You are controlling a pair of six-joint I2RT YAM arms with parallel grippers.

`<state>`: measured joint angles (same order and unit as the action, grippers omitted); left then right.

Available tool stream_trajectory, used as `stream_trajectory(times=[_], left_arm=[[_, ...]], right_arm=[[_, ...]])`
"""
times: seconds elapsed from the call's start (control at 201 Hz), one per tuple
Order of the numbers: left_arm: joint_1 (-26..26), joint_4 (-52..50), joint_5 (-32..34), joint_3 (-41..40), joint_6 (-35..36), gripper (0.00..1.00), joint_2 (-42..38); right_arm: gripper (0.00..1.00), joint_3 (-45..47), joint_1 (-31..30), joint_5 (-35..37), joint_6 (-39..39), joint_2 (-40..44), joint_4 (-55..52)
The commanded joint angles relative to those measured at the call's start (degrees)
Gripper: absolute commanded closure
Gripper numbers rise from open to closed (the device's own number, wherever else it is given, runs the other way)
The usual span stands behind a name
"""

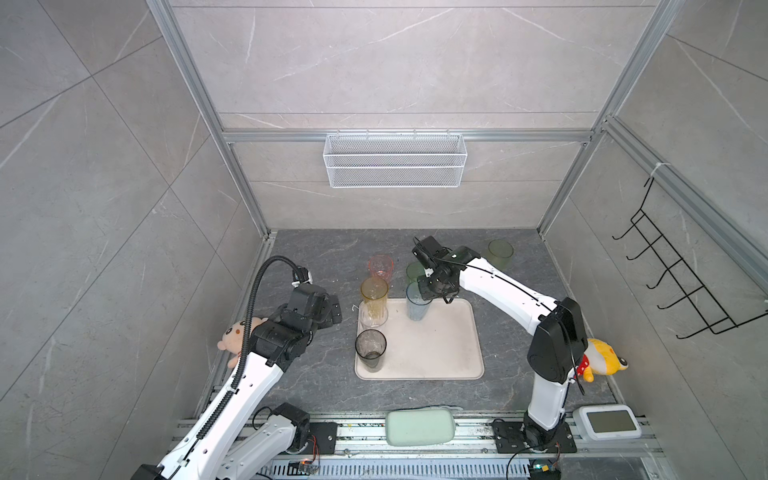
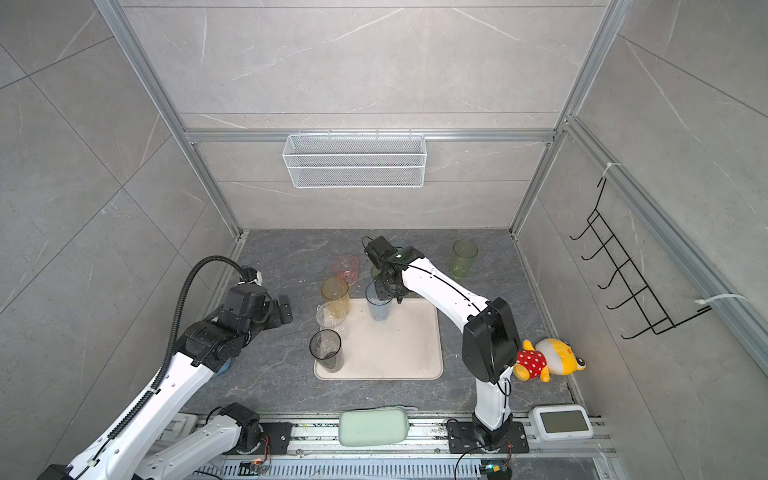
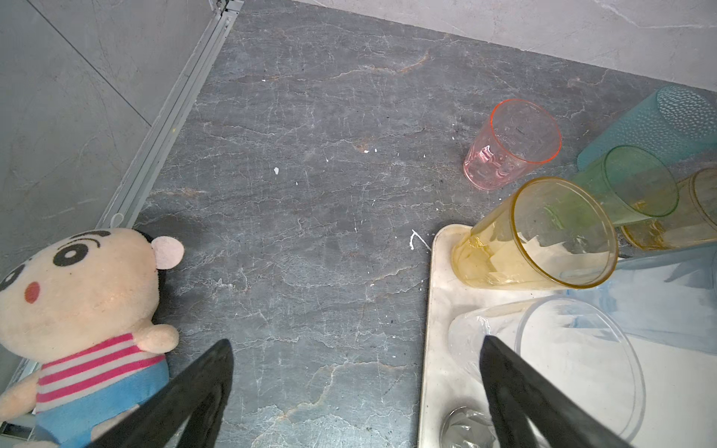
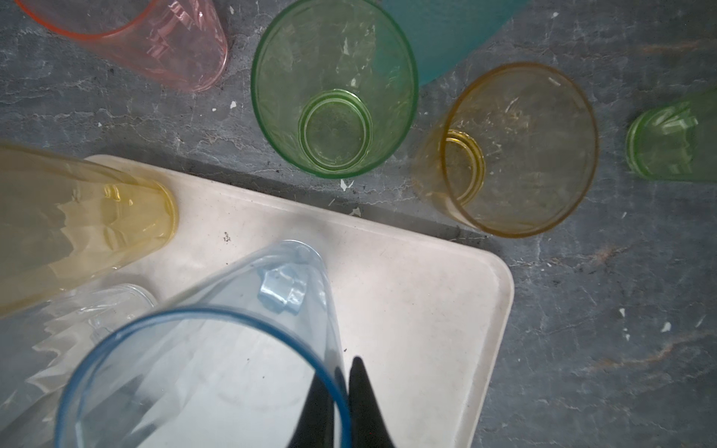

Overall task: Place the glasses into the tray
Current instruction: Place the glass on the tray.

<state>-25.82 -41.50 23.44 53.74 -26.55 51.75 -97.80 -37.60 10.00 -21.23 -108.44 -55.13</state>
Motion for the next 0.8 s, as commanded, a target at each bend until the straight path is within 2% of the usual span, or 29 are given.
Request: stream_trajectory(times=[0.0, 0.244, 0.324, 0.578, 0.797], left_arm=[[0.21, 1.24, 0.20, -0.18, 0.62, 0.01, -0.02], [0.17, 1.24, 0.16, -0.22, 0.57, 0.01, -0.15], [0.16, 1.24, 0.11, -0.34, 0.58, 0.01, -0.15], [0.16, 1.15, 0.19, -0.38, 0.57, 0.01, -0.26], [0.21, 1.07, 0.20, -0.21, 0.53, 0.01, -0.32]], right_arm=[[1.00, -1.28, -0.23, -0.16, -1.16, -1.15, 0.99], [1.00, -1.68, -0.23, 0.21, -1.79, -2.45, 0.91], [0.95, -1.78, -0.20, 0.02, -1.97, -2.89, 0.95], [0.94, -2.28, -0.18, 0.85, -2.14, -4.15, 0.99], [0.84, -3.41, -0.10, 1.16, -1.97, -4.85, 0.62]])
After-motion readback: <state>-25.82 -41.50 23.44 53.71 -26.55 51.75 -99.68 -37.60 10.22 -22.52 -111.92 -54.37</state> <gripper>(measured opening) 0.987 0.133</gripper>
